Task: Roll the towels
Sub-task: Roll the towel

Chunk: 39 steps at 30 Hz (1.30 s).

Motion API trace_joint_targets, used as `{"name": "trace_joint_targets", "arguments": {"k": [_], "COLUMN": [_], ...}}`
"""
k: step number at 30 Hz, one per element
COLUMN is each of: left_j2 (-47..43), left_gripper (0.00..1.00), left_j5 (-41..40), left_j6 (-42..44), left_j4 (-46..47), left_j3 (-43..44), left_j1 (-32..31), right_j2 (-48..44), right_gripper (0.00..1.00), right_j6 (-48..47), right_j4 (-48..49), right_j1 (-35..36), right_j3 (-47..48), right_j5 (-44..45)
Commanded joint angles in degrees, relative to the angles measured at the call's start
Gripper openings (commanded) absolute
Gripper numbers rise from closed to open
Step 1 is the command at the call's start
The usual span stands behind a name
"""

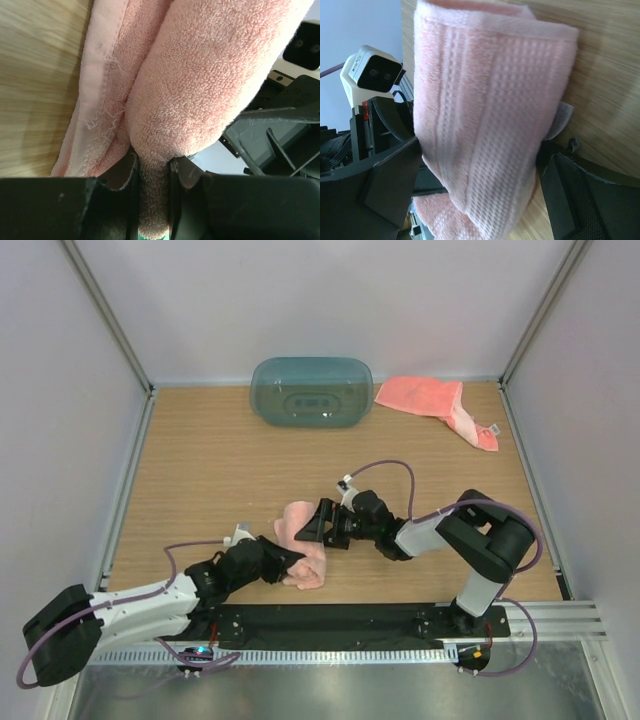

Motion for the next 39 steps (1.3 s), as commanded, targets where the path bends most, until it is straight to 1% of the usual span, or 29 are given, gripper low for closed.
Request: {"name": "trace_joint_targets", "arguments": {"k": [1,2,5,7,8,9,10,11,12,13,14,15,16,17,18,19,21,22,24,25,26,29,33,35,36,37,38,39], "left_j2": [8.5,10.5,11.9,11.9,11.9,12.0,12.2,13.2,13.9,14.7,15.8,17.8,18.8,19.4,20.1,20.1,19.0,18.4,17.3,16.9,16.9,17.3,19.9,22.1,22.8,23.8,25.6,26.7], "left_gripper": [0.0,0.0,0.0,0.0,0.01,0.05,0.19,0.3,0.43,0.58,0.62,0.68,0.68,0.68,0.68,0.68,0.69,0.7,0.71,0.71,0.71,0.71,0.69,0.66,0.65,0.63,0.55,0.51], "left_j5": [2.2,2.6,3.0,2.9,3.1,3.0,3.0,3.1,3.2,3.4,3.4,3.6,3.8,3.6,3.2,2.4,0.6,-1.0,-2.4,-2.8,-3.7,-5.5,-6.4,-6.4,-6.4,-6.4,-6.3,-5.9], "left_j6": [2.9,3.0,3.7,4.9,5.8,6.5,7.5,9.3,10.6,11.8,13.0,15.4,16.3,17.3,18.6,19.3,20.6,21.0,21.9,23.0,23.6,25.7,27.0,27.5,27.6,27.6,27.4,27.1], "left_j4": [-11.7,-11.5,-11.0,-10.7,-10.7,-10.6,-10.7,-10.9,-11.7,-12.5,-13.4,-14.7,-15.4,-16.1,-17.0,-17.8,-21.9,-23.2,-27.0,-27.9,-29.5,-30.3,-29.2,-27.2,-26.5,-25.6,-24.7,-24.6], "left_j3": [-4.6,-4.3,-3.5,-3.4,-3.2,-3.0,-2.7,-1.6,-0.9,0.1,2.5,3.5,4.7,5.7,7.4,8.4,11.6,12.5,15.1,15.9,16.5,18.1,18.9,19.1,19.2,19.4,19.7,19.8], "left_j1": [-0.2,-0.2,-0.3,-0.2,-0.2,-0.2,-0.2,-0.2,-0.2,-0.2,-0.3,-0.3,-0.4,-0.4,-1.1,-1.3,-2.6,-2.8,-3.1,-3.1,-3.2,-3.9,-5.4,-6.9,-7.4,-7.9,-8.4,-8.7], "right_j2": [2.5,3.4,5.0,5.7,6.3,6.3,6.3,6.0,5.7,5.2,4.4,2.5,1.4,0.5,-0.6,-2.6,-4.7,-6.4,-8.1,-9.3,-9.8,-11.2,-12.1,-12.5,-12.6,-12.8,-12.9,-13.6], "right_gripper": [1.0,1.0,0.99,0.94,0.84,0.74,0.59,0.44,0.39,0.37,0.35,0.34,0.33,0.33,0.32,0.32,0.32,0.32,0.31,0.31,0.31,0.31,0.31,0.34,0.39,0.49,0.58,0.67], "right_j6": [-1.6,-1.7,-2.2,-2.6,-2.6,-2.6,-2.7,-2.8,-3.1,-3.7,-4.3,-5.2,-6.2,-8.4,-9.4,-10.4,-13.5,-14.6,-16.9,-17.2,-18.0,-17.9,-16.1,-14.8,-14.4,-14.2,-14.1,-14.1], "right_j4": [2.2,2.4,2.0,1.3,1.0,1.0,0.7,-1.1,-2.2,-3.8,-8.1,-10.8,-13.8,-20.1,-23.0,-27.9,-32.9,-37.8,-41.5,-46.1,-47.6,-51.6,-55.6,-56.7,-57.3,-57.7,-58.0,-59.0], "right_j1": [1.8,2.4,3.3,3.7,4.1,4.1,4.2,4.2,4.2,4.2,4.3,4.2,4.1,4.2,4.2,4.2,4.2,4.1,4.2,4.2,4.2,4.2,4.2,4.2,4.2,4.3,4.2,4.2], "right_j3": [2.6,3.1,4.0,4.5,4.6,4.5,4.5,4.6,4.9,5.1,5.7,6.2,6.8,8.1,8.6,9.7,10.6,11.5,12.1,12.9,13.1,13.8,14.9,15.2,15.7,16.1,16.4,17.1], "right_j5": [1.6,1.5,1.9,2.1,2.6,2.8,3.3,4.0,5.4,6.7,8.1,11.3,13.0,14.5,16.3,18.9,22.8,26.1,28.7,30.2,32.2,34.3,35.7,35.7,35.6,35.3,35.3,35.6]}}
